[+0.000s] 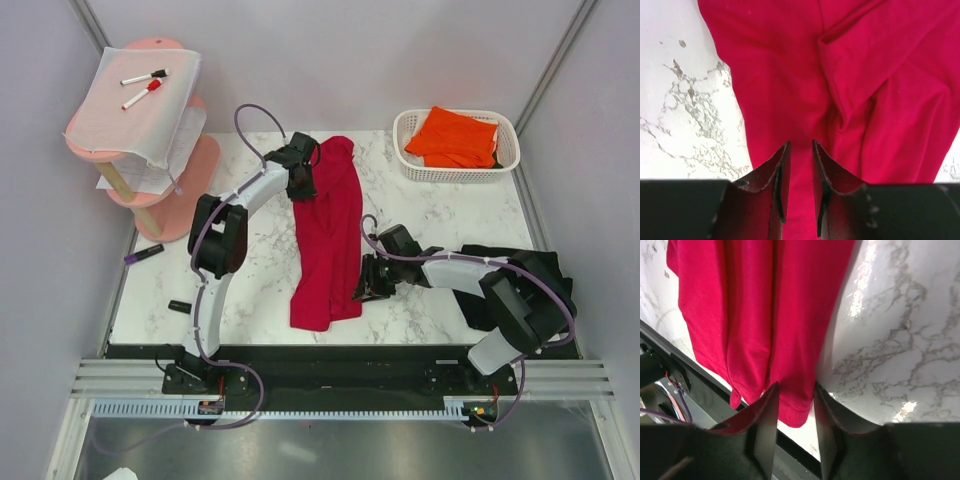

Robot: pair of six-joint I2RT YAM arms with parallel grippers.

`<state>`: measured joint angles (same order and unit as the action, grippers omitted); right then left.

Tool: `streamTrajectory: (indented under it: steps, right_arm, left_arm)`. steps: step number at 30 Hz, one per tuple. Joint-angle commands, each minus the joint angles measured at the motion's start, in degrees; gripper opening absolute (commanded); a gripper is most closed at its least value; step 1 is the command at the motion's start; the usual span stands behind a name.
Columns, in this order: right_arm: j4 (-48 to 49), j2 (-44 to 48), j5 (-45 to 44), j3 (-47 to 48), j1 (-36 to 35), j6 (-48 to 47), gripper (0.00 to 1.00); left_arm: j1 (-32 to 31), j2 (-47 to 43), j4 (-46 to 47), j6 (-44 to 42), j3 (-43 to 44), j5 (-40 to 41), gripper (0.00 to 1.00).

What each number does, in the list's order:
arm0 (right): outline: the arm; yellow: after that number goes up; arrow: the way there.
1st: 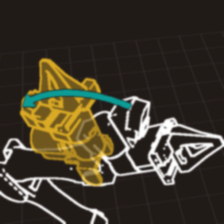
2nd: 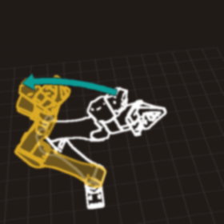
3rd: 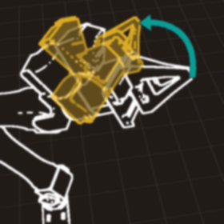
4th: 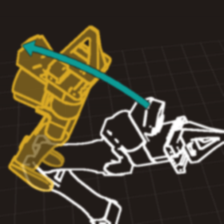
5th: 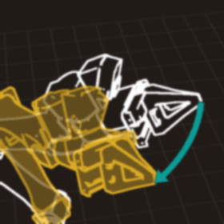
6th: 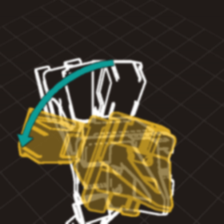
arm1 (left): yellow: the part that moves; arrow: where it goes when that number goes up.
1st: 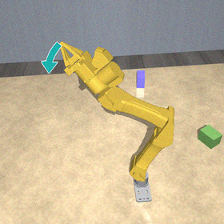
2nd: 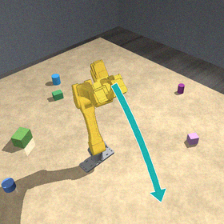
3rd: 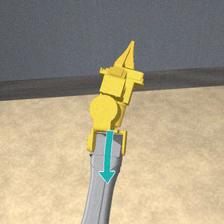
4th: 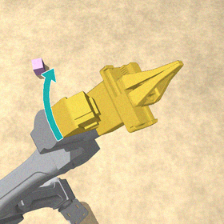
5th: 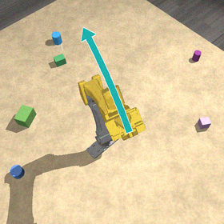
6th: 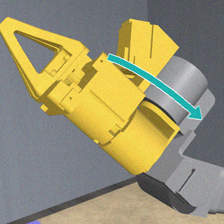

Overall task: Fold and stack the t-shirts
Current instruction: Rotate the tshirt 90 degrees

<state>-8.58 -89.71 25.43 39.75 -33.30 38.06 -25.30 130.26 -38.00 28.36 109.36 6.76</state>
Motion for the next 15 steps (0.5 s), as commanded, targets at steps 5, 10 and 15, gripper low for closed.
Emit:
streamTrajectory:
  steps: [5,10,15]
  right_arm:
    - [-0.3,-2.5,0.0,-0.4,-1.7,1.0,0.04]
    - [-4.2,-0.2,-1.5,-1.9,-1.9,0.2,0.0]
    - [-6.0,2.3,-2.7,-4.7,-1.9,0.1,0.0]
  left_arm:
    - [3.0,6.5,-5.0,-3.0,9.2,-1.9,0.3]
    - [4.5,10.8,-7.9,-4.0,14.6,-2.1,0.3]
    - [5.2,13.7,-8.5,-4.1,16.7,-2.0,0.3]
